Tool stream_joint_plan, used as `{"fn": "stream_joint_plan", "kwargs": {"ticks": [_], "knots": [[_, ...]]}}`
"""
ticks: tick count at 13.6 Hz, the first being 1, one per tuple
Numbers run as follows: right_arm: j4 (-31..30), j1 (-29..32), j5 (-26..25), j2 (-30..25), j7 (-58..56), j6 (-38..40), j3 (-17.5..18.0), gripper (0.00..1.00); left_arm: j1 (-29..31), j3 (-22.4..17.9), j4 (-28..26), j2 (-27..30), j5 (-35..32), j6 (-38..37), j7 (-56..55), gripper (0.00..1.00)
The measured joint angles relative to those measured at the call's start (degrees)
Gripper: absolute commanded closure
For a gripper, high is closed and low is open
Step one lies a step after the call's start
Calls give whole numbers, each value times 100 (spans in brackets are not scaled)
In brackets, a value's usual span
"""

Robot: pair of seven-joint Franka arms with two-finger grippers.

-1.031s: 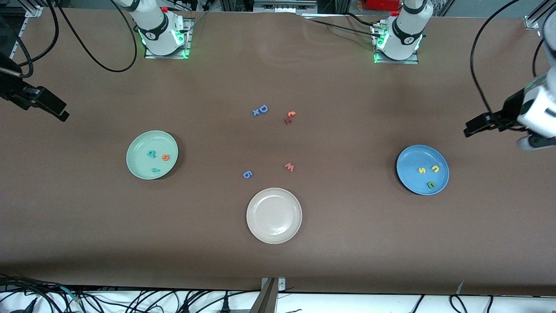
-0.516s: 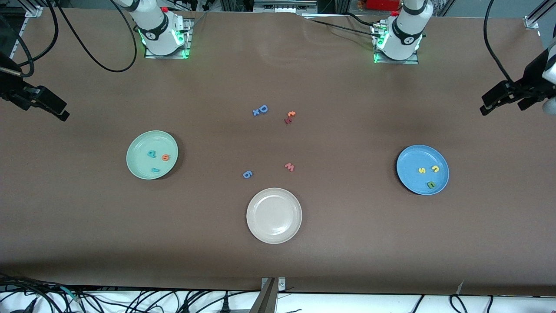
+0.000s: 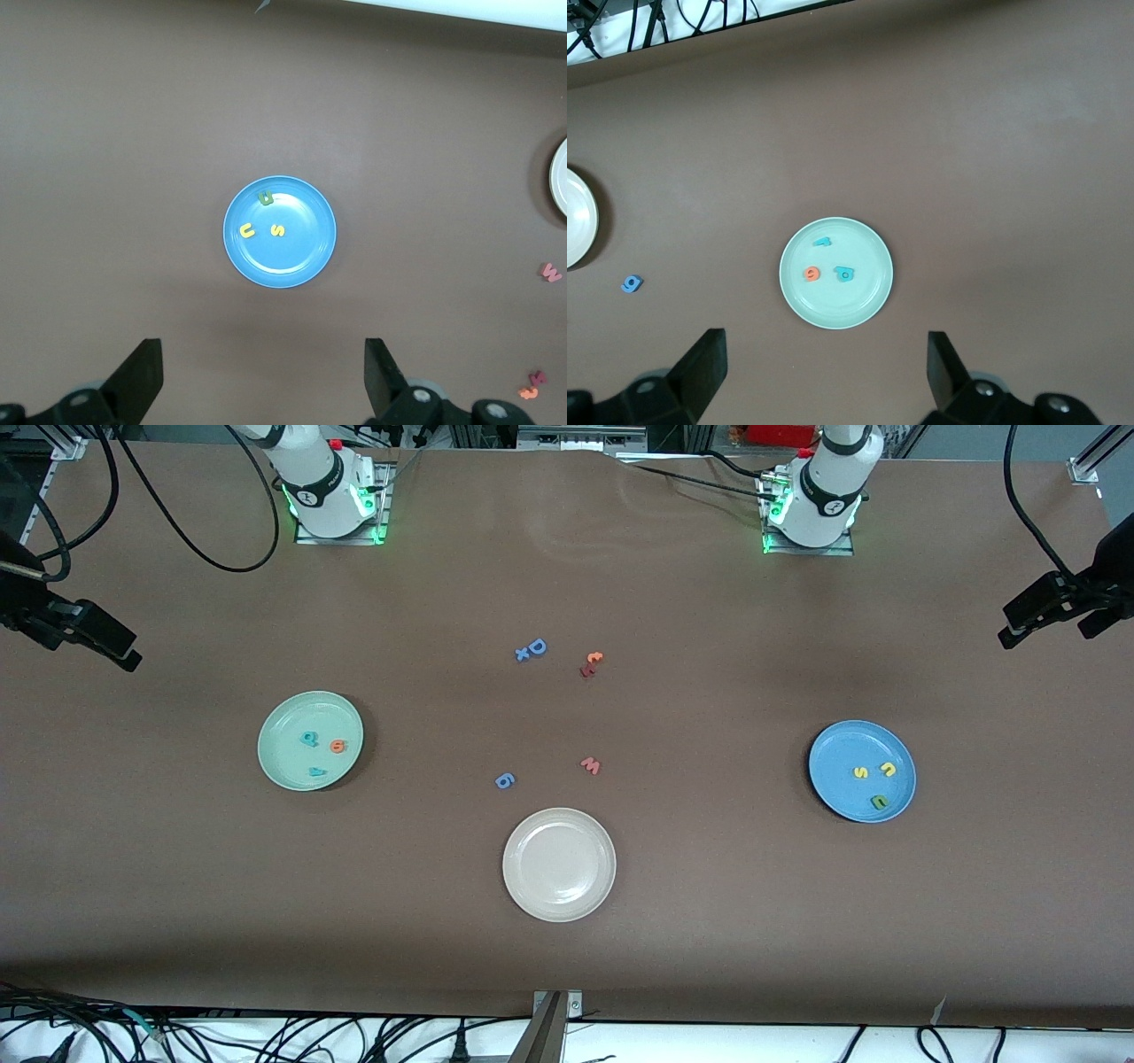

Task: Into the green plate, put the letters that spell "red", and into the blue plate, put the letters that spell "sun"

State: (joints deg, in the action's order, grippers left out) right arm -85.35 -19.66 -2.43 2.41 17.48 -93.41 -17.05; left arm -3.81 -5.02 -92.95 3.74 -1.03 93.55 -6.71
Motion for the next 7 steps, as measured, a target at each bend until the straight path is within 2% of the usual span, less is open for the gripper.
{"fn": "stream_joint_plan", "kwargs": {"ticks": [7], "knots": [[0,0,9,0,-30,0,-3,0,-25,-24,126,-54,0,221,464,0]]}}
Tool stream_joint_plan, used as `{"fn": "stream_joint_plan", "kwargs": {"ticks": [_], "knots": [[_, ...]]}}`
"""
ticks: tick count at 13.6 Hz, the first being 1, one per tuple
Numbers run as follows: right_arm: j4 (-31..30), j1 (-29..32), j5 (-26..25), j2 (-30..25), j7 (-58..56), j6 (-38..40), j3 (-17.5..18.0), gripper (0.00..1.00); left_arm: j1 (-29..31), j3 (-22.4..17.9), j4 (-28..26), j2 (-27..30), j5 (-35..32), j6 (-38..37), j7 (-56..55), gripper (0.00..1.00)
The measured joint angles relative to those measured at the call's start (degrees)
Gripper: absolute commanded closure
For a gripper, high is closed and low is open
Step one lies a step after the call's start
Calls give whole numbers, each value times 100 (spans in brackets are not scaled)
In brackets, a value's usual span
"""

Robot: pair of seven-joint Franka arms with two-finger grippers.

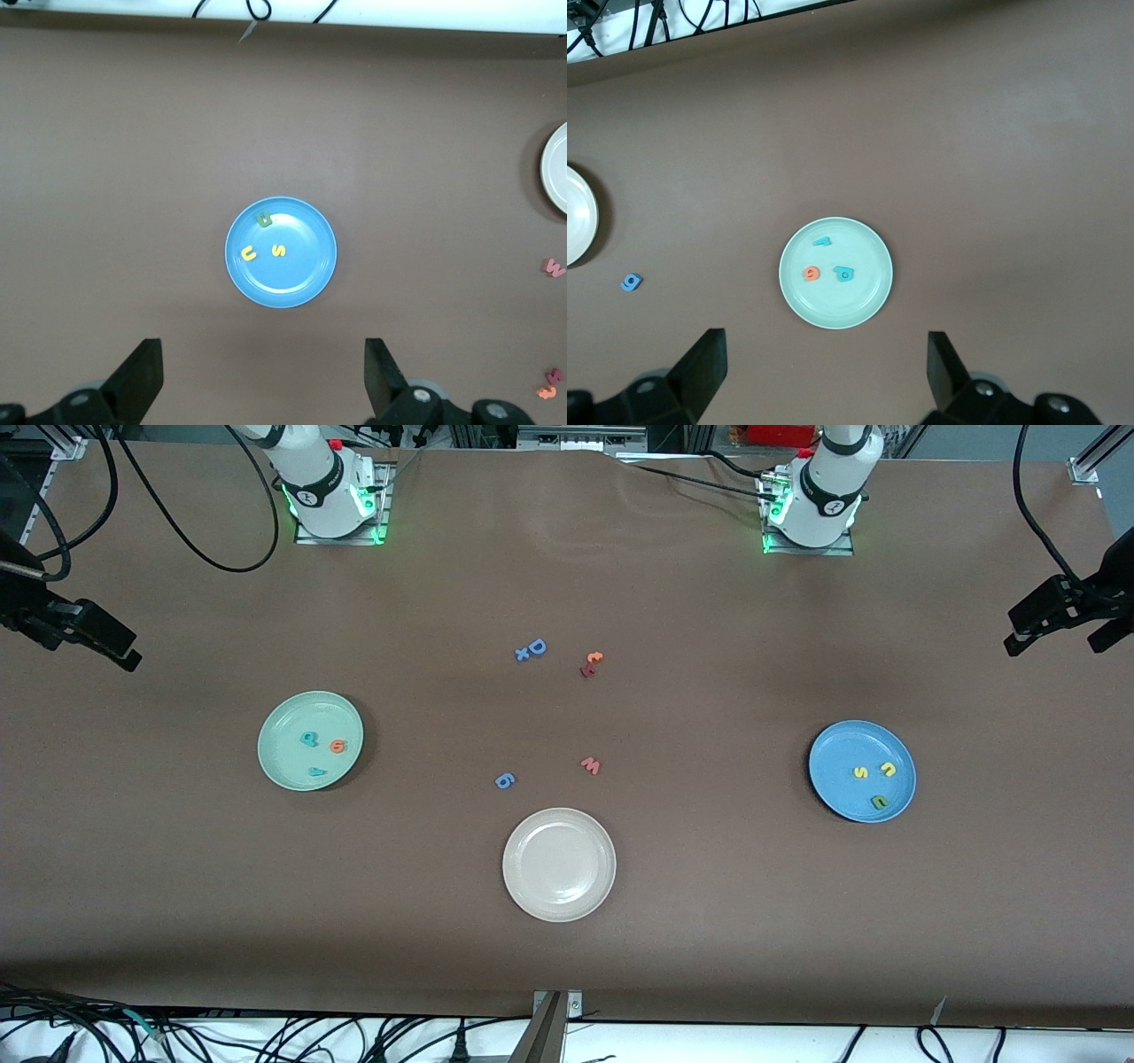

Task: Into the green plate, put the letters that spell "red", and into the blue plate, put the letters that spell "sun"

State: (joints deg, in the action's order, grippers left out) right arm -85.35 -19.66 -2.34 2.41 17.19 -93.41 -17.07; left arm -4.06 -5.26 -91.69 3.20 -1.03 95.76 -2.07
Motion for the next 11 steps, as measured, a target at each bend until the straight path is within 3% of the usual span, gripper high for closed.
{"fn": "stream_joint_plan", "kwargs": {"ticks": [11], "knots": [[0,-4,21,0,3,-9,10,0,-109,1,109,-337,0,265,7,0]]}}
